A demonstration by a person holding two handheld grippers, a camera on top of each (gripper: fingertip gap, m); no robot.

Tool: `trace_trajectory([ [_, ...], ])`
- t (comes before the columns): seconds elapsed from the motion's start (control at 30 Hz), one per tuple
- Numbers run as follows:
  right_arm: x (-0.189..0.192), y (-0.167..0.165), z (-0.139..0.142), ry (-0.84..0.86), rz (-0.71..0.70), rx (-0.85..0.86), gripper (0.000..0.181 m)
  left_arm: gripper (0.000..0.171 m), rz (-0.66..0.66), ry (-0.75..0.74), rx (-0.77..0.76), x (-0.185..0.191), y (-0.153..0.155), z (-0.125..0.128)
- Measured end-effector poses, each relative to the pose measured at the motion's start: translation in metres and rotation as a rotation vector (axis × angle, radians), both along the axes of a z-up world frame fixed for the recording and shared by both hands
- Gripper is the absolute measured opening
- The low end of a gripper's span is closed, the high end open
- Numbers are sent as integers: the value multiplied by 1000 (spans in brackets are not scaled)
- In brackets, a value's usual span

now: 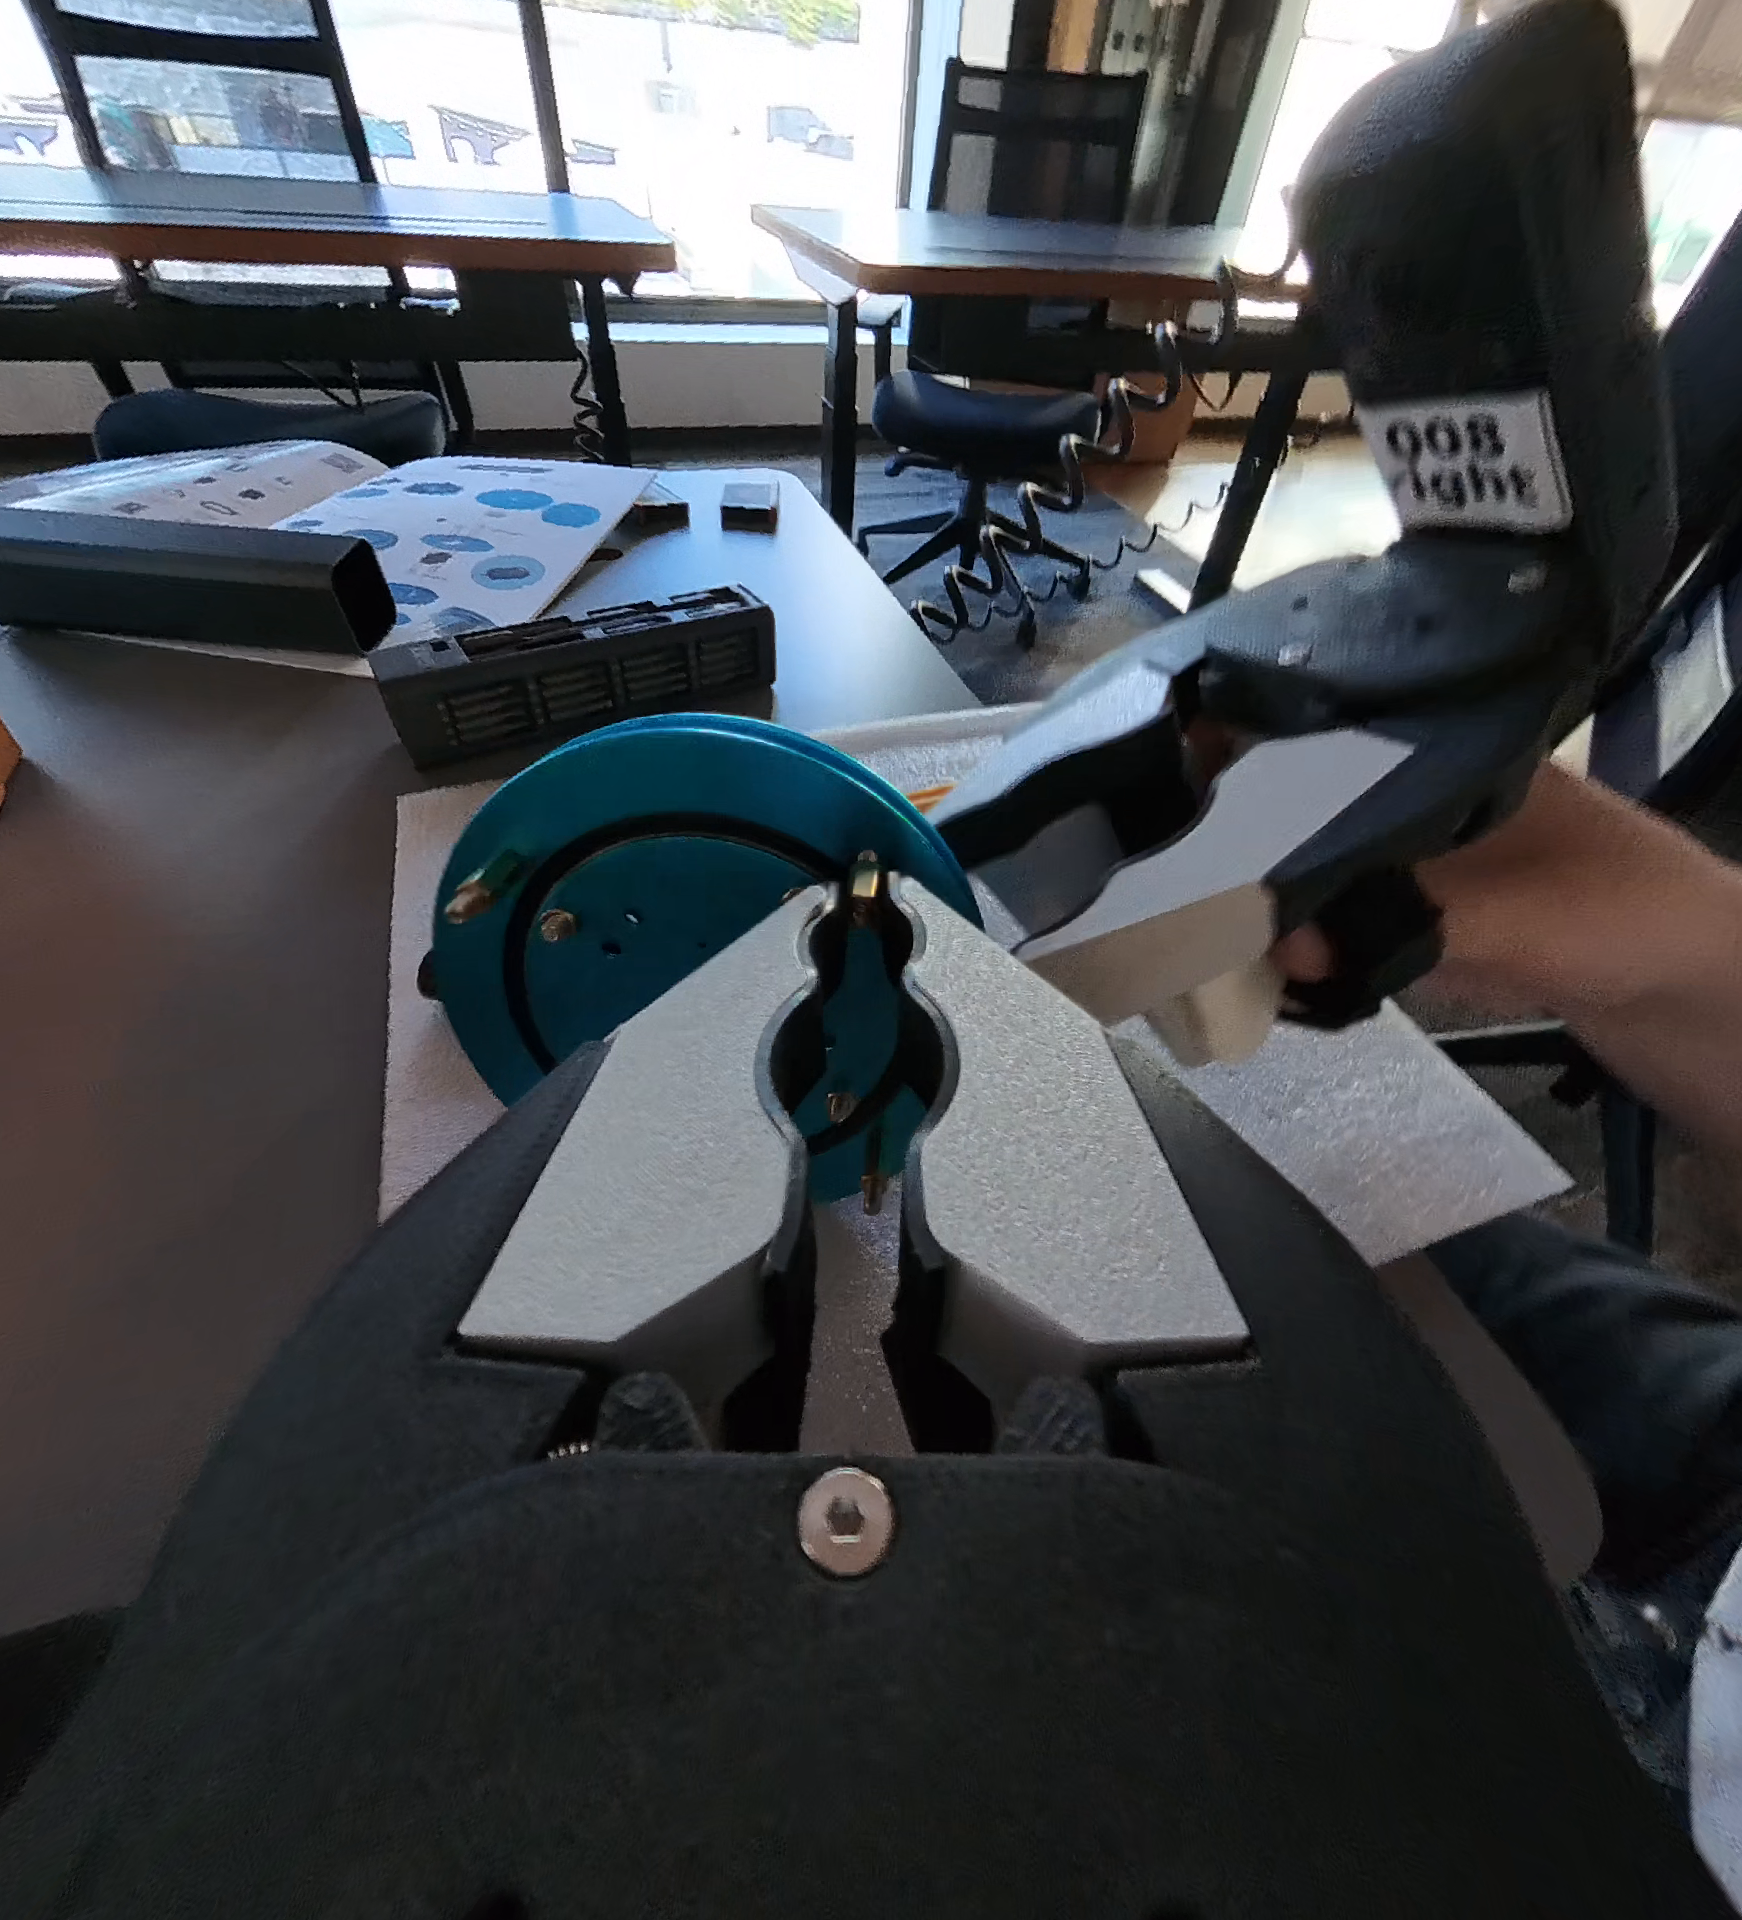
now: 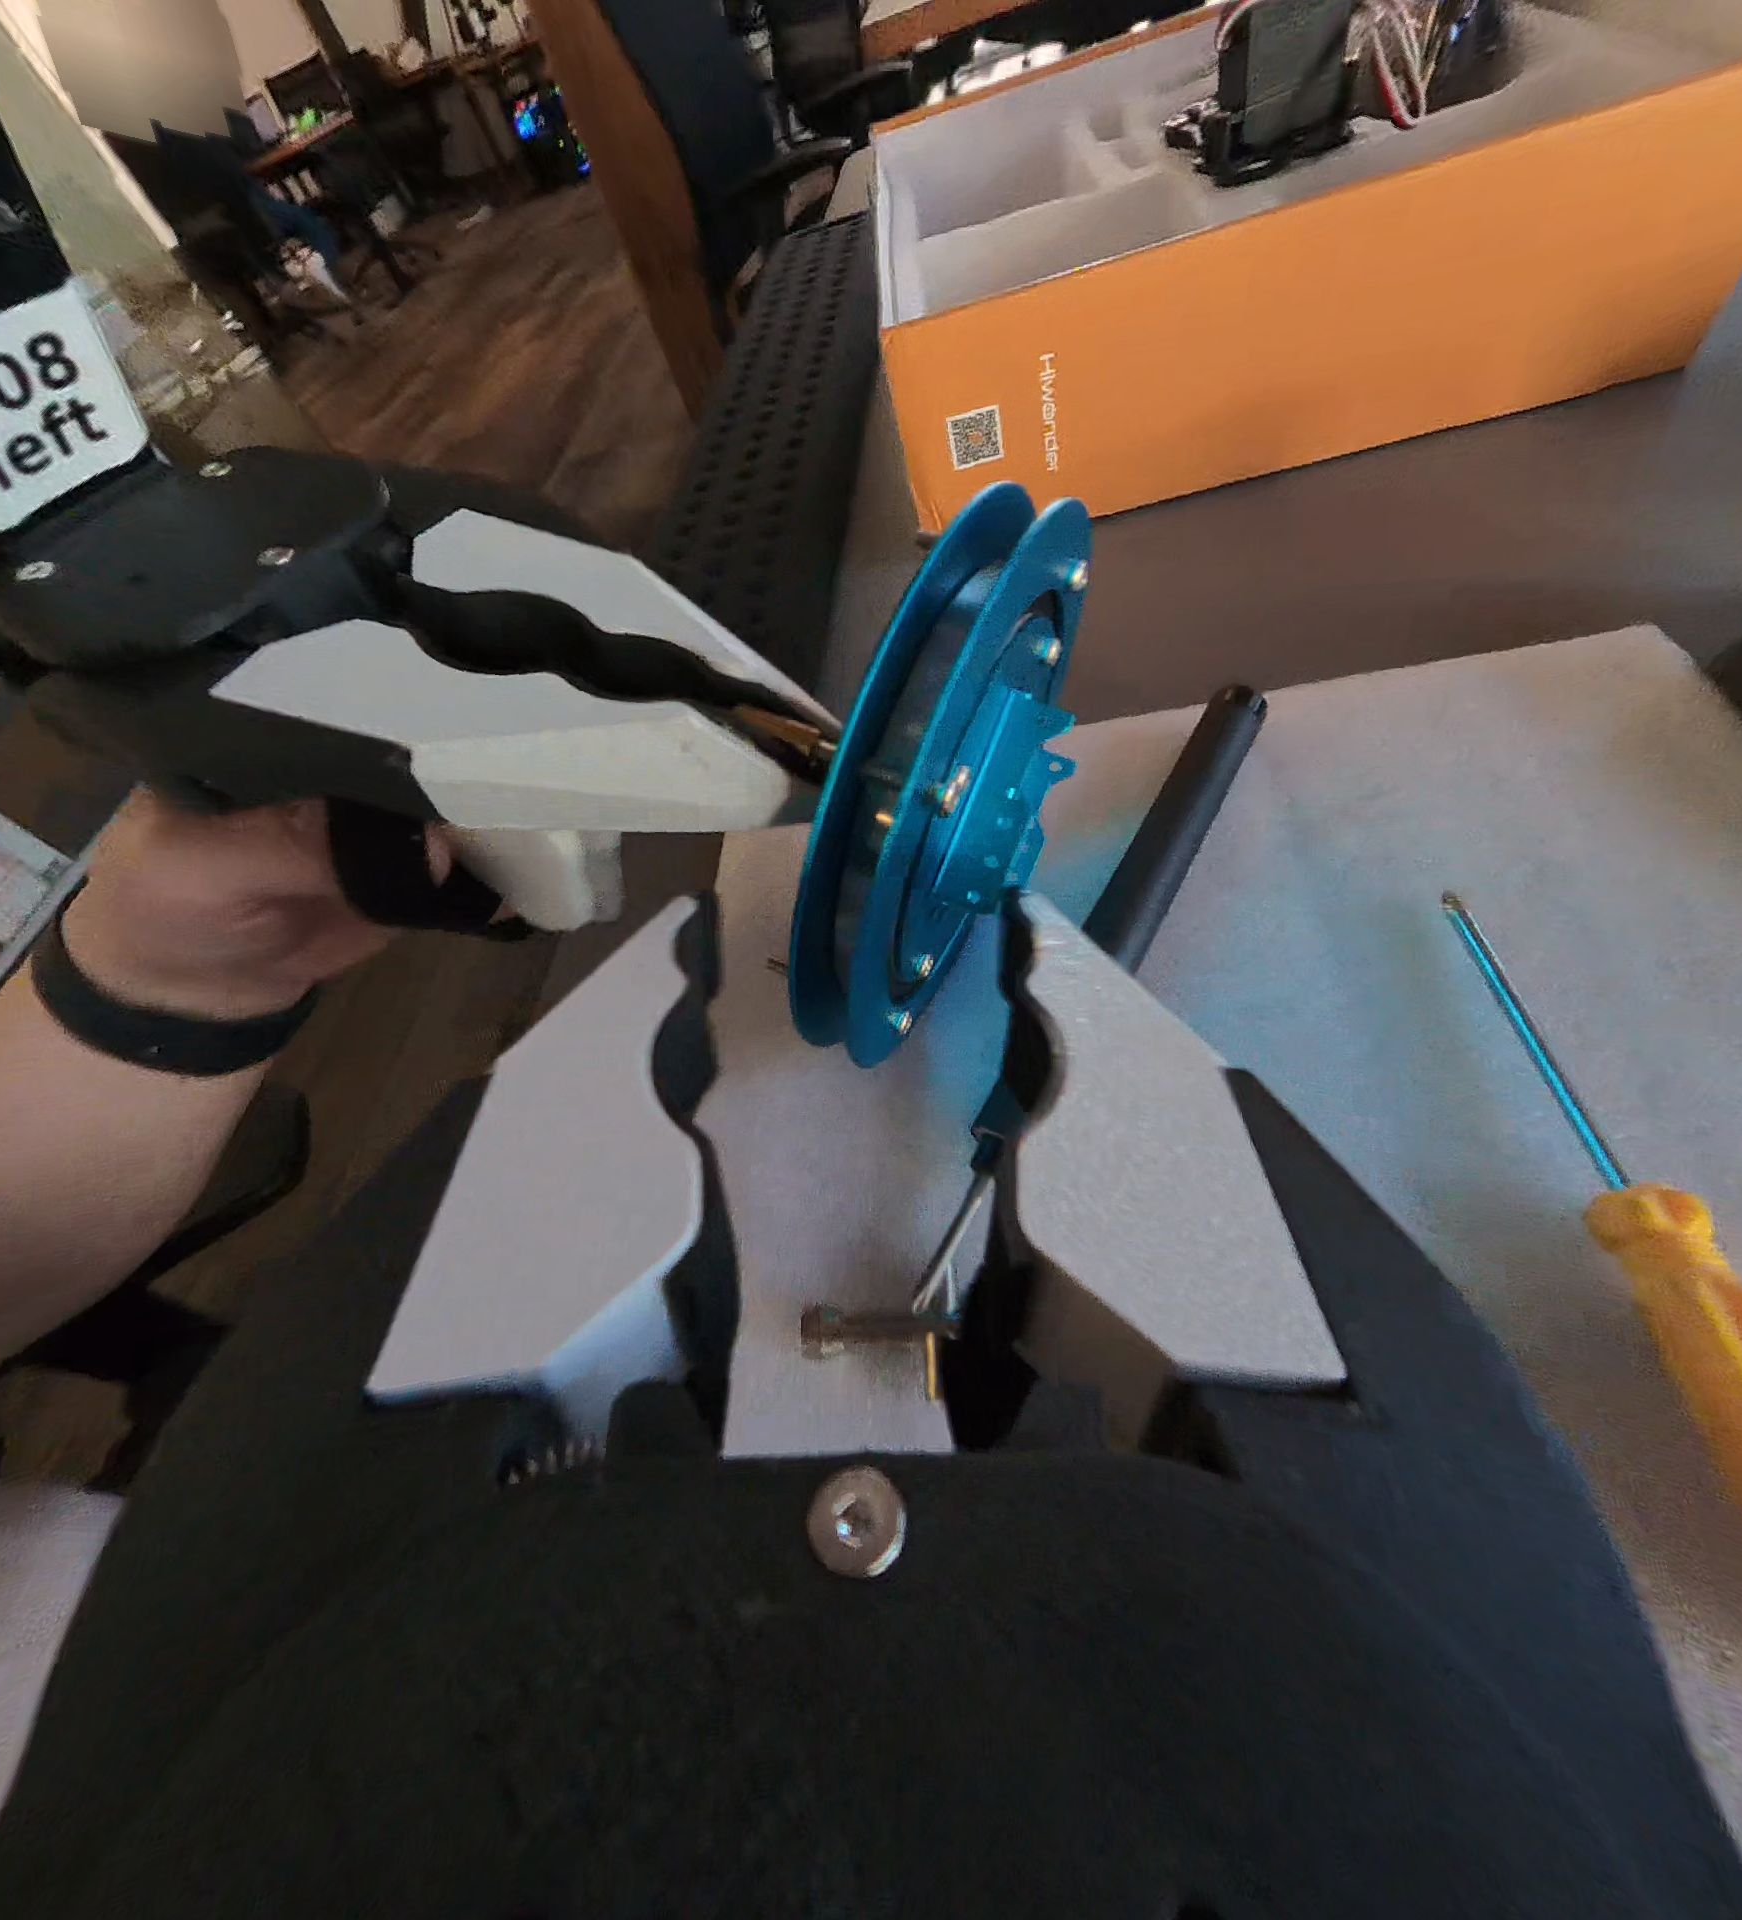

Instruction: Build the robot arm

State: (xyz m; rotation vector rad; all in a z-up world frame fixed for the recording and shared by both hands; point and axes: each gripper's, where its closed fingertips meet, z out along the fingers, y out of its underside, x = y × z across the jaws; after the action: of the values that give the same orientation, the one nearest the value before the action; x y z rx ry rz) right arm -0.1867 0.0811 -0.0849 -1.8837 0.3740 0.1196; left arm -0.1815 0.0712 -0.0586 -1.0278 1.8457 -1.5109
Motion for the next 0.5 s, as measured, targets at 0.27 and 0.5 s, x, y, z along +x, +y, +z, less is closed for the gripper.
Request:
trace_trajectory([
  [0.27, 8, -4, -6, -70, 37, -74, 36, 46, 87, -43, -45, -11, 68, 7],
  [0.5, -10, 1, -5, -281, 178, -83, 34, 57, -210, -73, -8, -5, 80, 12],
])
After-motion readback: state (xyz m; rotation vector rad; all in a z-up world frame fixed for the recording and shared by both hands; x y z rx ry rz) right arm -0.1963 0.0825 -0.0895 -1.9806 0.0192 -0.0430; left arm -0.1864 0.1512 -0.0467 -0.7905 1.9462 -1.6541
